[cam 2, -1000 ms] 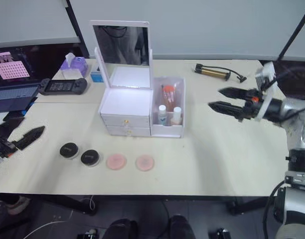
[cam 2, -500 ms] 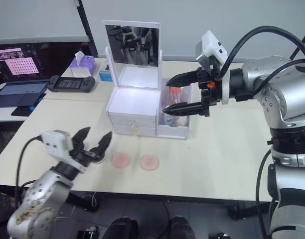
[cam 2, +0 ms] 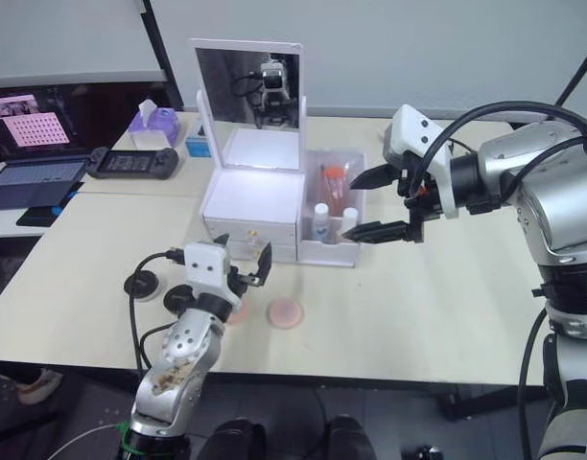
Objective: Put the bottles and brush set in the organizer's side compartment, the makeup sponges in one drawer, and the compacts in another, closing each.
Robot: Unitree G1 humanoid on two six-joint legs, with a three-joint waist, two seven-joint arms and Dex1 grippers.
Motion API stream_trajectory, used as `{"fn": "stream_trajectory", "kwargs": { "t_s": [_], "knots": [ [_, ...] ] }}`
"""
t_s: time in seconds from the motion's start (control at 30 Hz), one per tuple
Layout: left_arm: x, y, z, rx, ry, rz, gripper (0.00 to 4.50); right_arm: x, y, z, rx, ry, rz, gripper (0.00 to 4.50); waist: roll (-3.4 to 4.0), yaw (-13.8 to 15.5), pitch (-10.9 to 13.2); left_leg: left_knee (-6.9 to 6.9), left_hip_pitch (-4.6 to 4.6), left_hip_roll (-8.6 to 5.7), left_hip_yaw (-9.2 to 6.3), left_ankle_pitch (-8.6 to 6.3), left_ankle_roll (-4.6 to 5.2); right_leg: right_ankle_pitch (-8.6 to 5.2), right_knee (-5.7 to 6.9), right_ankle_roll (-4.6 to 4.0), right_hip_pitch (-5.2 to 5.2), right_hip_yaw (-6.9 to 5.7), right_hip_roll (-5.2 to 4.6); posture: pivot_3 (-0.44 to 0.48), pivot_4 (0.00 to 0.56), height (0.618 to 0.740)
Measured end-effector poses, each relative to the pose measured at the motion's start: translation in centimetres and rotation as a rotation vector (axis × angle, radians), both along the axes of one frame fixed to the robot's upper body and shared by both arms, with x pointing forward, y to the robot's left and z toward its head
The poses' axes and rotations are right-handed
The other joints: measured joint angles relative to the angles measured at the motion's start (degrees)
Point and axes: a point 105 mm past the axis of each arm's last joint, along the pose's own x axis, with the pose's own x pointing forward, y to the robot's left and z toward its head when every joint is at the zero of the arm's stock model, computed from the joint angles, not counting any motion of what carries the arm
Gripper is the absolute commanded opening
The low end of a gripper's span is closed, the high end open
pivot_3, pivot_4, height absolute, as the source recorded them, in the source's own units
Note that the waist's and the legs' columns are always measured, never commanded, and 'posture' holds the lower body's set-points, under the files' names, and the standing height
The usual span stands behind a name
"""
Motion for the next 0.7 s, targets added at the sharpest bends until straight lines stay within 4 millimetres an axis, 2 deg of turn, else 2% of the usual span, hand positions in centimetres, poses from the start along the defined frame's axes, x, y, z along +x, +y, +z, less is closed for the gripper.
{"fn": "stream_trajectory", "kwargs": {
  "t_s": [0.07, 0.2, 0.53, 0.63, 0.7],
  "knots": [
    [0.3, -0.5, -0.6, -0.018, 0.024, -0.001, 3.88, -0.2, 0.2, 0.1, -0.007, -0.004, 0.007, 4.50, 0.00, 0.1, 0.0, 0.00, -0.01, -0.01, 0.00, 0.00, 0.00, 0.00, 0.00, 0.00, -0.01, 0.00, -0.02, 0.000, 0.150, 0.706],
    [0.8, -0.3, -1.2, -0.027, 0.028, 0.021, 2.61, -0.4, 0.4, 0.7, -0.009, -0.009, 0.002, 4.50, 0.00, 0.2, 0.0, 0.01, -0.01, -0.01, -0.02, 0.00, 0.00, 0.00, 0.00, 0.00, 0.00, -0.04, -0.02, 0.000, 0.150, 0.706],
    [1.5, 0.0, -0.6, -0.021, -0.014, 0.046, 2.61, 0.0, 0.5, 1.3, -0.009, -0.038, -0.044, 4.50, 0.00, 0.2, 0.0, 0.01, -0.02, -0.02, -0.01, 0.00, 0.00, 0.00, -0.01, 0.00, 0.00, -0.03, -0.03, 0.000, 0.150, 0.706],
    [1.7, 0.0, -0.8, -0.024, -0.008, 0.048, 2.10, 0.1, 0.5, 1.3, -0.008, -0.044, -0.051, 4.50, 0.00, 0.1, 0.0, 0.01, -0.02, -0.02, -0.01, 0.00, 0.00, 0.00, 0.00, 0.00, -0.01, -0.03, -0.03, 0.000, 0.150, 0.706],
    [1.7, 0.1, -0.7, -0.027, -0.011, 0.048, 1.49, 0.2, 0.6, 1.3, -0.002, -0.050, -0.054, 4.50, 0.00, 0.1, 0.0, 0.01, -0.02, -0.02, -0.01, 0.00, 0.00, 0.00, 0.00, 0.00, -0.01, -0.02, -0.03, 0.000, 0.150, 0.706]
  ]
}}
